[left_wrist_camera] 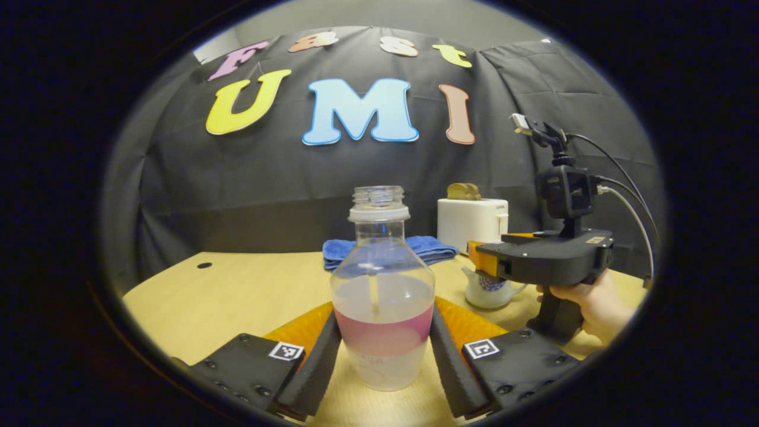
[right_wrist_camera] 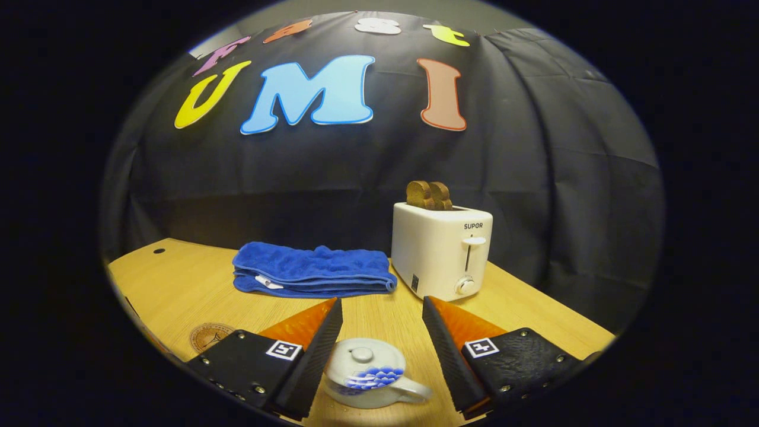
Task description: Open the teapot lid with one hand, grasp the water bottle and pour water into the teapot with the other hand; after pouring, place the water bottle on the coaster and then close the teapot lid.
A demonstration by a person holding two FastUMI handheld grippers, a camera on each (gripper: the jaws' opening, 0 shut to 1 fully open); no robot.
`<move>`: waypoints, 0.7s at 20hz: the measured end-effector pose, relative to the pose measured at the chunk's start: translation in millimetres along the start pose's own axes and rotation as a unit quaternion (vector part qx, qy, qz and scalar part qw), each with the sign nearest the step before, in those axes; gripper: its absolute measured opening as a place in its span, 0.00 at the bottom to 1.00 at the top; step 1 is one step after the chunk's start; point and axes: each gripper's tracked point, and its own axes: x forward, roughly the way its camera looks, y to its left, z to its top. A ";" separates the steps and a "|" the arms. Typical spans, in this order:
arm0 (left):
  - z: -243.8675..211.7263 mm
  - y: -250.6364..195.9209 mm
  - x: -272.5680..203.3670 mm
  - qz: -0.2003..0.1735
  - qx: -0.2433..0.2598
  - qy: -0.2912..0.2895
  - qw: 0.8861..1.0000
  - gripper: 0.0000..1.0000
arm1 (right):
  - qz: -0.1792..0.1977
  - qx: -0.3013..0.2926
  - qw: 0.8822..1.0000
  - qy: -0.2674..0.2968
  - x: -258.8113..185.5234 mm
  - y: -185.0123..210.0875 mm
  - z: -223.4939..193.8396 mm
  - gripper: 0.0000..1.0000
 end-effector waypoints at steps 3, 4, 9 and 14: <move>-1.3 0.0 -3.6 -0.003 -0.006 0.002 1.000 0.87 | 0.018 -0.002 1.000 0.015 2.9 9.7 -7.0 0.81; -0.3 0.0 -4.4 -0.008 -0.013 0.000 1.000 0.87 | 0.017 -0.013 1.000 0.019 2.9 10.7 -9.4 0.77; 2.8 12.2 -10.7 -0.009 -0.059 -0.006 0.998 0.86 | 0.016 -0.045 0.999 0.011 3.2 15.1 -4.6 0.49; 9.9 14.5 -16.0 -0.005 -0.057 -0.017 0.998 0.86 | 0.001 -0.052 0.999 0.010 6.8 14.1 -4.1 0.27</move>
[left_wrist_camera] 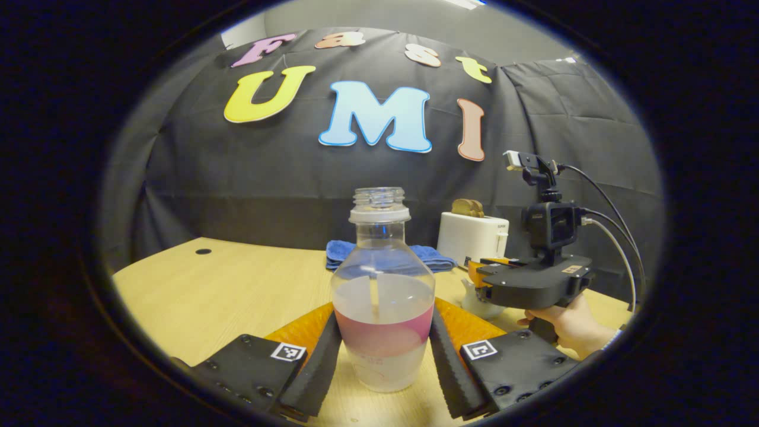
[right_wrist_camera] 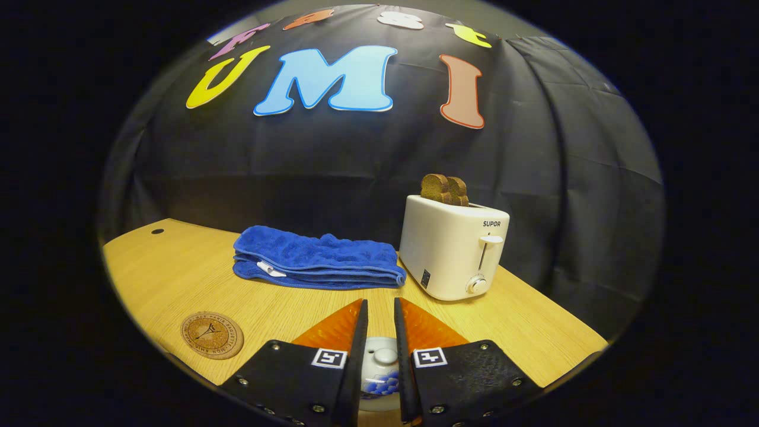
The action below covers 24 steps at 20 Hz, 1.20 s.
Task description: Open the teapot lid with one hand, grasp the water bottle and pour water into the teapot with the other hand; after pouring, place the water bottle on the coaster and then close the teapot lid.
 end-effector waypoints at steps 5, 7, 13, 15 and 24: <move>1.2 3.1 -1.1 0.002 0.000 -0.004 1.000 0.86 | 0.002 0.010 1.000 -0.003 3.3 -4.2 2.7 0.13; 1.2 4.9 -0.6 0.004 0.000 -0.004 1.000 0.86 | 0.005 0.010 1.000 -0.007 3.6 -2.1 1.2 0.13; -4.8 2.1 3.2 0.000 0.000 0.004 1.000 0.87 | 0.012 0.016 0.999 -0.049 -4.9 -0.1 22.9 0.07; -6.9 3.6 4.2 0.001 0.002 0.008 1.000 0.86 | 0.007 0.019 0.997 -0.073 -12.1 -4.3 37.7 0.07; 1.8 1.9 13.6 0.003 0.063 0.008 0.998 0.86 | -0.021 0.017 0.999 -0.044 -35.9 -55.6 36.9 0.06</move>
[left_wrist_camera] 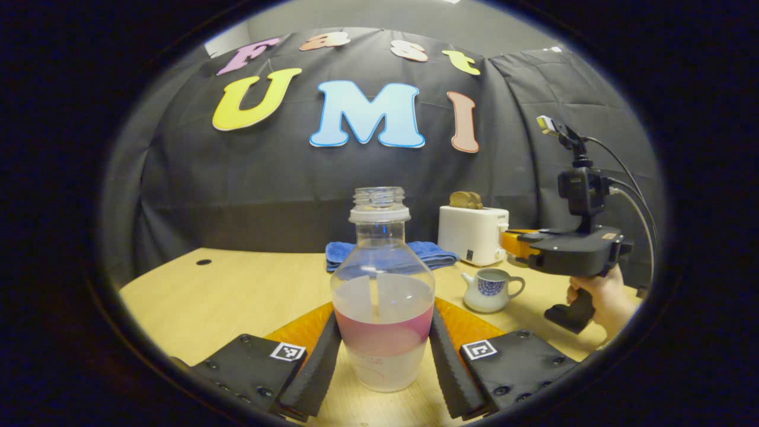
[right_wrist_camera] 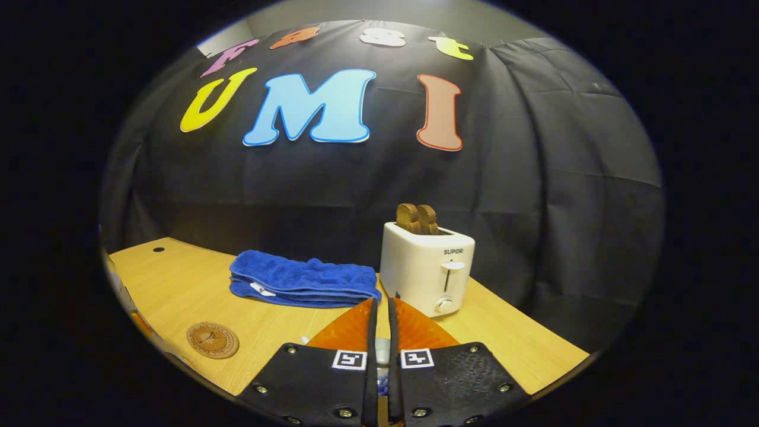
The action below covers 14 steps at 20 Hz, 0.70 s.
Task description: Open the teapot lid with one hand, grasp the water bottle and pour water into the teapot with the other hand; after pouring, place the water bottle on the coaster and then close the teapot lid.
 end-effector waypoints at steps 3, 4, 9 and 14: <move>7.7 -4.8 16.2 -0.006 0.082 0.007 0.997 0.86 | -0.016 -0.024 1.000 0.005 -11.8 -20.9 0.1 0.07; 9.8 -8.4 22.9 -0.011 0.110 0.012 0.994 0.86 | -0.017 -0.037 0.999 0.007 -16.4 -26.0 -2.1 0.07; -1.8 -32.1 57.6 -0.043 0.244 0.049 0.967 0.87 | -0.015 -0.027 0.999 0.027 -19.6 -55.8 -15.7 0.07; -7.5 -50.6 85.3 -0.061 0.371 0.070 0.924 0.87 | -0.038 0.018 0.999 0.027 -28.2 -91.1 -16.1 0.07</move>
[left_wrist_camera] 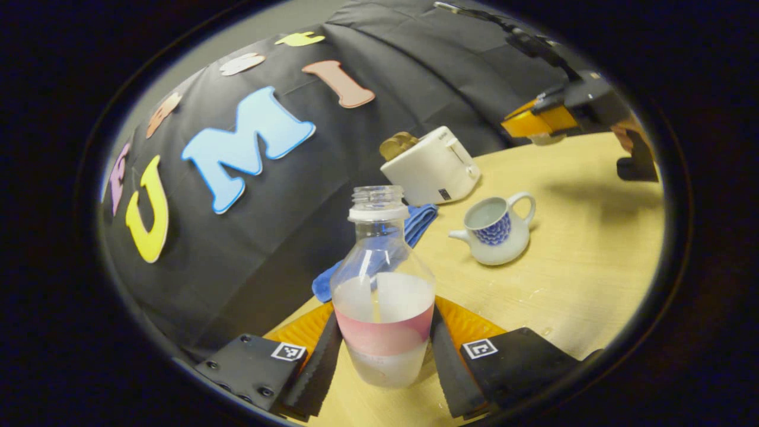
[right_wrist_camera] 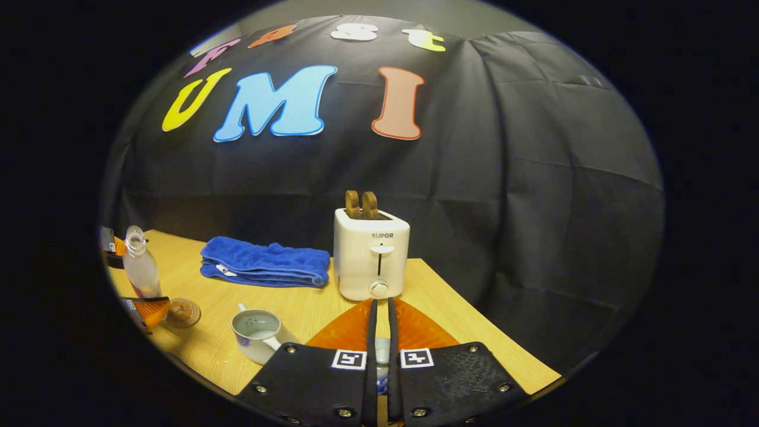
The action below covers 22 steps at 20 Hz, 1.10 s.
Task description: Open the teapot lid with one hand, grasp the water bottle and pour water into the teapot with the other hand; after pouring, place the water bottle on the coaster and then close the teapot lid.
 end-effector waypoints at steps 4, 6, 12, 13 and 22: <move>13.6 -1.2 18.0 0.003 0.105 0.011 0.994 0.87 | -0.010 0.036 0.999 0.000 -3.8 -15.6 1.8 0.07; 19.1 -1.1 28.9 0.006 0.163 0.019 0.986 0.87 | -0.011 0.050 0.999 0.003 -3.7 -19.0 0.3 0.07; 32.1 -15.1 45.7 -0.018 0.271 0.037 0.962 0.84 | 0.000 0.064 0.998 -0.016 -9.3 -14.5 11.3 0.07; 34.0 -16.0 49.3 -0.020 0.290 0.038 0.956 0.84 | 0.002 0.066 0.998 -0.018 -10.2 -14.1 13.2 0.07; 41.8 -22.4 70.5 -0.037 0.418 0.065 0.905 0.84 | 0.000 0.098 0.995 -0.035 -12.3 -23.2 20.0 0.07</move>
